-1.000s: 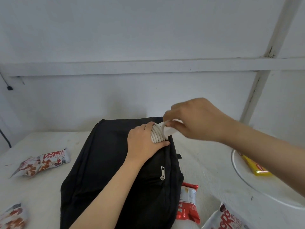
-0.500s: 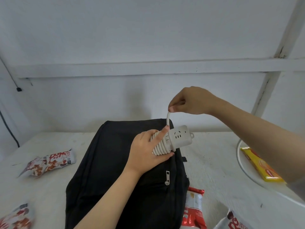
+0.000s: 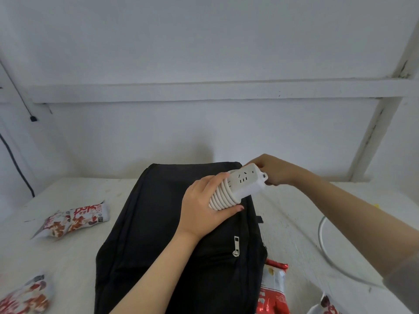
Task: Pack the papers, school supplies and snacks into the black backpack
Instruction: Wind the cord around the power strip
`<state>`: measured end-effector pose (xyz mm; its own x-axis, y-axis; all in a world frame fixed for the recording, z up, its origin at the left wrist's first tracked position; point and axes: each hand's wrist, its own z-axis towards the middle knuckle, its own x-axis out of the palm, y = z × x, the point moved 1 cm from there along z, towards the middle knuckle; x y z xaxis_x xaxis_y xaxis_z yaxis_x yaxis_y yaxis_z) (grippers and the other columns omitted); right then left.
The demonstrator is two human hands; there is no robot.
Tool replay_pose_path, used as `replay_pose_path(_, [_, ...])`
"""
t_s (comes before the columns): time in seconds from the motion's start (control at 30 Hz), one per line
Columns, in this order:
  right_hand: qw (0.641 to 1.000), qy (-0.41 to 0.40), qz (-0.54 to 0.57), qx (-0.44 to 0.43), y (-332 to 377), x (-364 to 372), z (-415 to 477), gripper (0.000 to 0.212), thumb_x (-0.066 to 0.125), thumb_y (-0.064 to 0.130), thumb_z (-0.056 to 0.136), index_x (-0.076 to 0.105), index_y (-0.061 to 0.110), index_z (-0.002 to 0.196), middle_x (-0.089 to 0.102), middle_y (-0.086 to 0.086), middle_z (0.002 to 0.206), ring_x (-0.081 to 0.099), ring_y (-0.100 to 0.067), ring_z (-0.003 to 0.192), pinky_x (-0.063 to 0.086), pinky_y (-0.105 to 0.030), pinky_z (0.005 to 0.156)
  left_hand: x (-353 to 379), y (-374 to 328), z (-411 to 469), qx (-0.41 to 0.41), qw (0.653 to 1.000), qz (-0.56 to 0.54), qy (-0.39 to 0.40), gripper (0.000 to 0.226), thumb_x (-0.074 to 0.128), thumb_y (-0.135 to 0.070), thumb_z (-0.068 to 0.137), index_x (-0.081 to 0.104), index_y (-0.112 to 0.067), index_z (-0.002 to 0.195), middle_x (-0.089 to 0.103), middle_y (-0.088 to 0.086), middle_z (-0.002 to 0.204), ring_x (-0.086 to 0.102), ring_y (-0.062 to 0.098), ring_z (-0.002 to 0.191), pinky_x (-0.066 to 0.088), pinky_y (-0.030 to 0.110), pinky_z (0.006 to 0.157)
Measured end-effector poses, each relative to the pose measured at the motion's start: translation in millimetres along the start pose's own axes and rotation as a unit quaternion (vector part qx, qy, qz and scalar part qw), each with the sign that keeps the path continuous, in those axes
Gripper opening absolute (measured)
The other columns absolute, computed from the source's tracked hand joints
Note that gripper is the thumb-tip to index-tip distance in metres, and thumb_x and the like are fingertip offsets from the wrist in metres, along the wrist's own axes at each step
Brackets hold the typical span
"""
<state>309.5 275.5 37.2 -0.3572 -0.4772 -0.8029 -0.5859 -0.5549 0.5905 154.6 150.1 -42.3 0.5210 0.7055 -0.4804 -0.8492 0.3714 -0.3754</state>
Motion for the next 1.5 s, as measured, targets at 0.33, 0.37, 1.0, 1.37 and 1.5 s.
replay_pose_path(0.33, [0.965, -0.106, -0.237, 0.023, -1, 5, -32, 0.032, 0.038, 0.039, 0.098, 0.061, 0.021, 0.086, 0.052, 0.009, 0.064, 0.046, -0.008, 0.058, 0.033, -0.023, 0.052, -3, -3, 5, -0.118, 0.99, -0.06, -0.045, 0.063, 0.072, -0.058, 0.065, 0.055, -0.026, 0.117, 0.061, -0.013, 0.111, 0.059, 0.007, 0.1, 0.054, 0.032, 0.08])
replay_pose_path(0.37, [0.965, -0.106, -0.239, 0.028, -1, 6, -36, 0.033, 0.039, 0.038, 0.098, 0.063, 0.018, 0.088, 0.054, 0.005, 0.067, 0.047, -0.01, 0.058, 0.034, -0.024, 0.052, -3, -3, 7, -0.129, 0.988, -0.063, -0.051, 0.062, 0.071, -0.059, 0.066, 0.055, -0.026, 0.116, 0.061, -0.013, 0.11, 0.059, 0.008, 0.099, 0.055, 0.032, 0.078])
replay_pose_path(1.0, [0.966, -0.249, -0.05, -0.051, 4, 39, -115, 0.031, 0.046, 0.018, 0.097, 0.057, 0.02, 0.125, 0.05, 0.005, 0.052, 0.05, -0.012, 0.051, 0.043, -0.025, 0.051, 11, -12, 23, -0.202, 0.977, -0.008, -0.067, 0.051, 0.066, -0.058, 0.071, 0.05, -0.035, 0.113, 0.059, -0.016, 0.096, 0.056, 0.005, 0.082, 0.04, 0.014, 0.059])
replay_pose_path(1.37, [0.969, -0.201, -0.117, -0.087, 21, 39, -116, 0.028, 0.047, 0.023, 0.092, 0.065, 0.004, 0.101, 0.066, -0.006, 0.069, 0.059, -0.017, 0.061, 0.053, -0.039, 0.068, 21, -9, 20, -0.155, 0.985, 0.075, 0.008, 0.067, 0.055, -0.071, 0.065, 0.045, -0.037, 0.121, 0.06, -0.004, 0.096, 0.055, 0.015, 0.083, 0.052, 0.04, 0.068])
replay_pose_path(1.5, [0.965, -0.176, -0.158, -0.111, 33, 41, -116, 0.024, 0.047, 0.02, 0.09, 0.061, 0.005, 0.079, 0.04, -0.003, 0.048, 0.04, -0.019, 0.05, 0.04, -0.032, 0.053, 22, -8, 20, -0.141, 0.986, 0.088, 0.029, 0.072, 0.058, -0.066, 0.068, 0.043, -0.039, 0.132, 0.058, 0.0, 0.1, 0.055, 0.019, 0.087, 0.049, 0.037, 0.069])
